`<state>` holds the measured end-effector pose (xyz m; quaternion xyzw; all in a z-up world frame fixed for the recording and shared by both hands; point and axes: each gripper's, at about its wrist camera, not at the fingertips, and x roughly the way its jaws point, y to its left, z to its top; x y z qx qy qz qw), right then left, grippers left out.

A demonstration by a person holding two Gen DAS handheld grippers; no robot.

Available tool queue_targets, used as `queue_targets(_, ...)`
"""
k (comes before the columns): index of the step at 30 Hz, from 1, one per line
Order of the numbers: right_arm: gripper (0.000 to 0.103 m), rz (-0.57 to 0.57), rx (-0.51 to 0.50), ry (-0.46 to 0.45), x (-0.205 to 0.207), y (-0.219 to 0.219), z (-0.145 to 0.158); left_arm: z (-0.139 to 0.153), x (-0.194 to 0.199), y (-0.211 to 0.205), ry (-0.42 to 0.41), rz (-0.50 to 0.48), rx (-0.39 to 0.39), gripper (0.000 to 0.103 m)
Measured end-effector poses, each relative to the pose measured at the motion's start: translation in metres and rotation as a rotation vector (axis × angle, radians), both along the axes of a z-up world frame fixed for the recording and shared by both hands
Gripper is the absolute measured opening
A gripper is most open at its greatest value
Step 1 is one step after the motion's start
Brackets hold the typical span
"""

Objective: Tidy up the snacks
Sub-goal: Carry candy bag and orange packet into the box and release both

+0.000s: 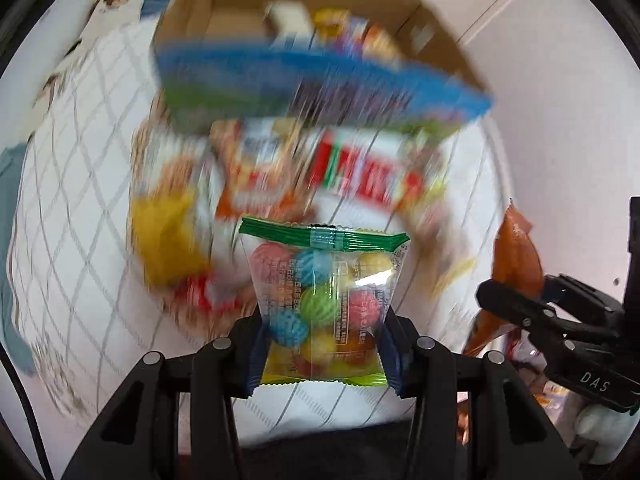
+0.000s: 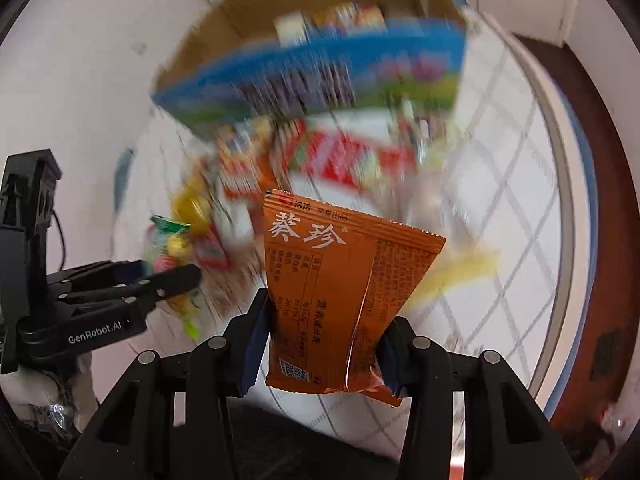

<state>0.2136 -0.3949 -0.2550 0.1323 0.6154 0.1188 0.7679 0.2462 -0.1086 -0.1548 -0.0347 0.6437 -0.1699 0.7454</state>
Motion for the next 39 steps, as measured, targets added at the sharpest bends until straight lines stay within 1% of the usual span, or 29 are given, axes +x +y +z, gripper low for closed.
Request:
queue_targets(2, 0.05, -0.006, 0.023, -0.05, 0.026, -0.009, 0.026, 0.019, 0.038, -0.001, -0.039, 0.01, -0.019, 0.044)
queue_targets(4, 0.05, -0.014, 0.032, -0.094, 0.058, -0.006, 0.041, 0.035, 0.058, 0.003, -0.067, 0.022, -0.036, 0.044)
queue_targets(6, 0.05, -0.014, 0.007, -0.145, 0.088, -0.011, 0.06, 0.047, 0.088, 0.001, -0.087, 0.032, -0.044, 0.044)
queue_targets(7, 0.05, -0.018, -0.019, -0.172, 0.111, -0.014, 0.07, 0.055, 0.099, 0.001, -0.1, 0.042, -0.044, 0.044)
queue_targets(10, 0.05, -0.019, -0.064, -0.196, 0.161, -0.022, 0.081, 0.062, 0.149, 0.0, -0.133, 0.058, -0.007, 0.044)
queue_targets(12, 0.05, -0.015, -0.107, -0.185, 0.201, -0.027, 0.081, 0.052, 0.184, 0.004, -0.134, 0.069, 0.021, 0.044)
queue_targets(15, 0.05, -0.017, -0.138, -0.13, 0.261, -0.032, 0.062, 0.034, 0.233, 0.006, -0.083, 0.101, 0.059, 0.044)
queue_targets(16, 0.05, -0.019, -0.145, -0.114, 0.272, -0.034, 0.058, 0.024, 0.249, 0.006, -0.065, 0.104, 0.088, 0.044)
queue_targets(18, 0.05, -0.019, -0.163, -0.064, 0.308, -0.036, 0.04, 0.008, 0.27, 0.006, -0.035, 0.107, 0.122, 0.044)
queue_targets(19, 0.05, -0.018, -0.172, -0.046, 0.32, -0.037, 0.034, -0.008, 0.284, 0.008, 0.001, 0.115, 0.14, 0.044)
queue_targets(21, 0.05, -0.019, -0.194, -0.016, 0.344, -0.037, 0.019, -0.024, 0.299, 0.011, 0.044, 0.131, 0.145, 0.044)
queue_targets(23, 0.05, -0.013, -0.204, 0.011, 0.362, -0.037, 0.003, -0.039, 0.313, 0.01, 0.082, 0.126, 0.175, 0.044)
queue_targets(25, 0.051, -0.026, -0.197, 0.051, 0.378, -0.038, -0.018, -0.05, 0.321, 0.006, 0.098, 0.109, 0.209, 0.045)
queue_targets(27, 0.059, -0.039, -0.196, 0.07, 0.383, -0.038, -0.029, -0.058, 0.328, 0.004, 0.09, 0.11, 0.233, 0.046)
queue_targets(28, 0.076, -0.043, -0.227, 0.069, 0.389, -0.036, -0.037, -0.062, 0.334, 0.006, 0.073, 0.112, 0.237, 0.052)
queue_targets(29, 0.084, -0.042, -0.223, 0.067, 0.392, -0.035, -0.041, -0.062, 0.335, 0.005, 0.058, 0.11, 0.239, 0.069)
queue_targets(31, 0.089, -0.056, -0.21, 0.07, 0.396, -0.033, -0.044, -0.059, 0.337, 0.006, 0.016, 0.122, 0.241, 0.094)
queue_targets(34, 0.094, -0.036, -0.241, 0.058, 0.396, -0.024, -0.045, -0.056, 0.336, 0.007, 0.006, 0.132, 0.229, 0.095)
queue_targets(36, 0.094, -0.036, -0.25, 0.058, 0.395, -0.022, -0.046, -0.055, 0.333, 0.008, 0.009, 0.136, 0.216, 0.095)
queue_targets(39, 0.094, -0.052, -0.231, 0.064, 0.388, -0.022, -0.046, -0.052, 0.326, 0.008, 0.003, 0.144, 0.212, 0.095)
